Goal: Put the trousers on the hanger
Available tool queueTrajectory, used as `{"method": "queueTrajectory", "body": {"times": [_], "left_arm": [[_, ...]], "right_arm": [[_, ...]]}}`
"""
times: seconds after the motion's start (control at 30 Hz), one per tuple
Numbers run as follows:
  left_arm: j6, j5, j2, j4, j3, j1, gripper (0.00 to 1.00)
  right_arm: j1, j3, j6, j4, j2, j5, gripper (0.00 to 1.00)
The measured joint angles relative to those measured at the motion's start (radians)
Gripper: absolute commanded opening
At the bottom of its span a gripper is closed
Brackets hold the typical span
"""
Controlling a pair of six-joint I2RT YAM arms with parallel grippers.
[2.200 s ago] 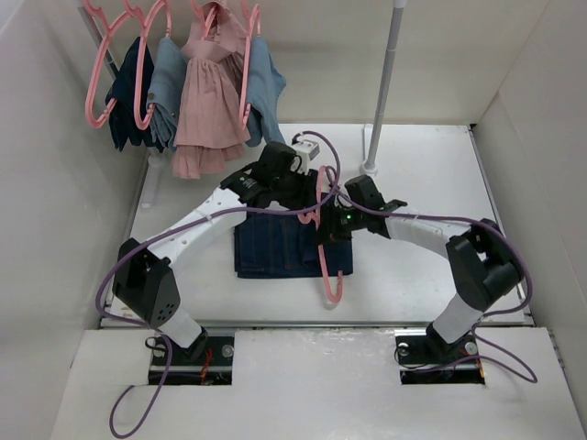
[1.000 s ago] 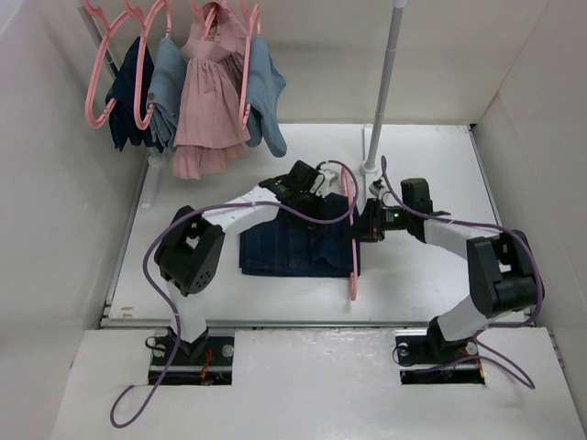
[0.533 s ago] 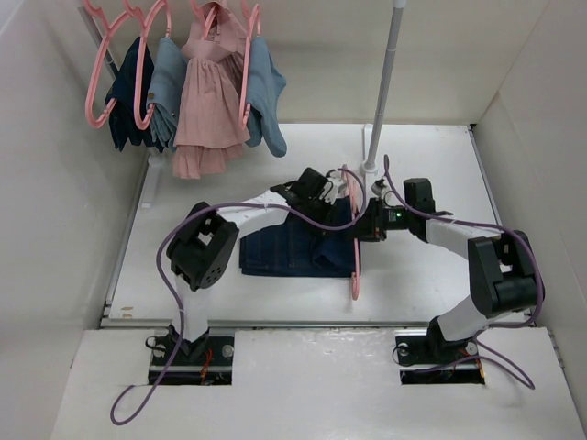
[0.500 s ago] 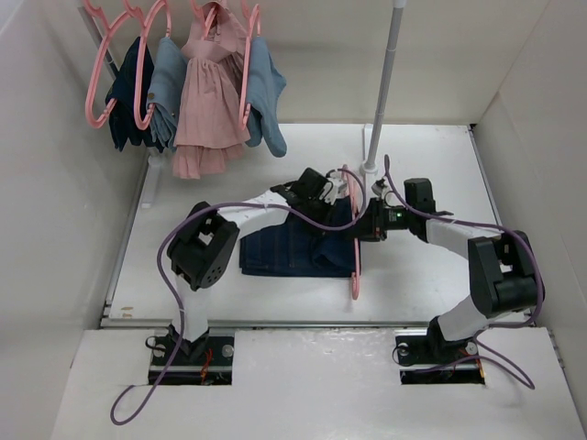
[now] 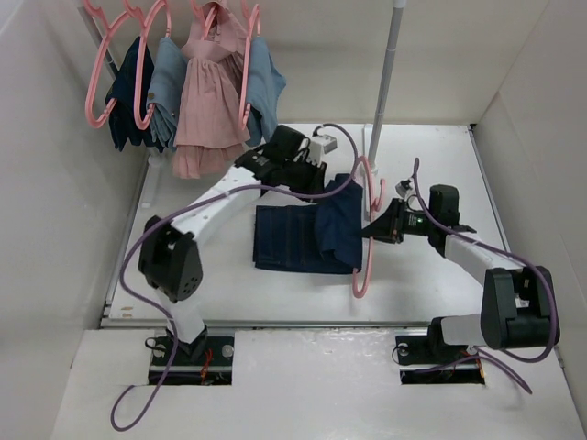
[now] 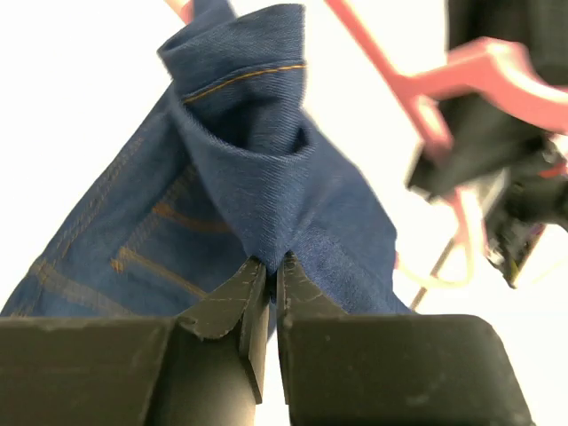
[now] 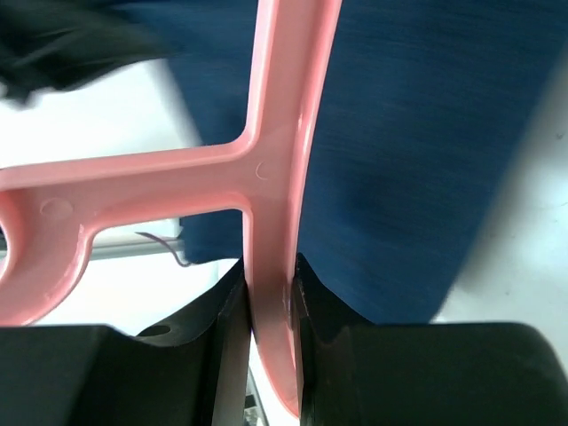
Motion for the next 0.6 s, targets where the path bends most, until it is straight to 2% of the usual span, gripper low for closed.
{"method": "queueTrajectory", "body": {"times": [0.2,0.47,0.6], "left_arm": [[0.047,0.071,-0.163,-0.109,0.000,0.016,0.00],[0.078,0.113,-0.173,-0.209,0.001,0.091,0.00],[0.096,0.113,-0.175,-0.216,-0.015,0.122,0.00]], "right_arm": [[-0.006,-0.061,0.021,0.018,-0.008,0.004,0.00],[-0.003,-0.121,0.042,0.014,-0.010,0.076,0.00],[0.071,-0.120,0.044,-0.006,-0.043,0.186,0.00]]}}
